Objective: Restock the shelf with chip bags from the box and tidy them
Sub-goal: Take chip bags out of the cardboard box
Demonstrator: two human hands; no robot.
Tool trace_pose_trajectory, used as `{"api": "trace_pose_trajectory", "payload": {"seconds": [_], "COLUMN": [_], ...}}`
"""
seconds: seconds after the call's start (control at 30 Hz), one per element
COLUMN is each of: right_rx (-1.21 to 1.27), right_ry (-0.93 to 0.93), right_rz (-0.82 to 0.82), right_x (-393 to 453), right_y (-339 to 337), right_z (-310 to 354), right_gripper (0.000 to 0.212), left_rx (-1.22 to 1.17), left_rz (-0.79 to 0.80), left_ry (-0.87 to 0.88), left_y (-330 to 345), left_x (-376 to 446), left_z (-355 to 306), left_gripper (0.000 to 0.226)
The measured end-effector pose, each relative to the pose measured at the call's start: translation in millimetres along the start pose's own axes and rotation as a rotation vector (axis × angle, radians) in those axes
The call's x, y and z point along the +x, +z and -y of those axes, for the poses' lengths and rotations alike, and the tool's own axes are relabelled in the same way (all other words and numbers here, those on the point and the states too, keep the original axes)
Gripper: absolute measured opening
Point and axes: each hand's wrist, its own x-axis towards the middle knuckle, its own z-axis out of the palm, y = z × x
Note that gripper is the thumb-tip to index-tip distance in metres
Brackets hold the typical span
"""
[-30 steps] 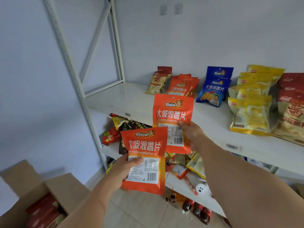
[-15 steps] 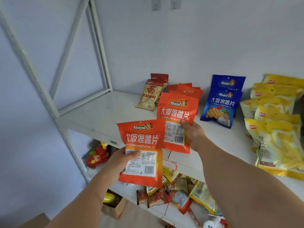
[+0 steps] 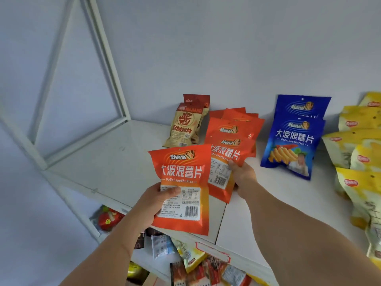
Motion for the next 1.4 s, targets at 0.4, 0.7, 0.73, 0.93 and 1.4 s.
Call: {"api": "trace_pose_trajectory", "payload": {"seconds": [0.4,0.7,0.73,0.93,1.4], "right_rx": [-0.218,-0.704,-0.792,-1.366,-1.610], "right_ry": [-0.049,-0.136,-0.138,-0.447,-0.540], "right_rz": [-0.109,-0.345,-0.393,-0.408,-0.120], "right_x": [34.3,19.2,13.4,-30.1,-55.8], "right_y": [6.3,-0.9,-3.0,-21.7,-22.4], "right_z": [8.9,11.0,13.4,-0.7,-40.9], "right_gripper": [0.017,0.050,0.054,0.041,0.049], "left_rx": [0.041,0.107,0.121,0.150,0.153], "left_rz": [0.112,0.069,0.061,0.042,-0.018], "left_ry": [-0.017,0.001,0.010,0.061,0.163], "left_y": [-7.9,17.7,22.7,51.3,85.8], "left_x": [55.6,85.8,88.7,101.9,133.5], "left_z": [-18.4,-27.8,-29.6,-34.0,-33.2], "left_gripper": [0.045,0.037,0.035,0.024,0.040]}}
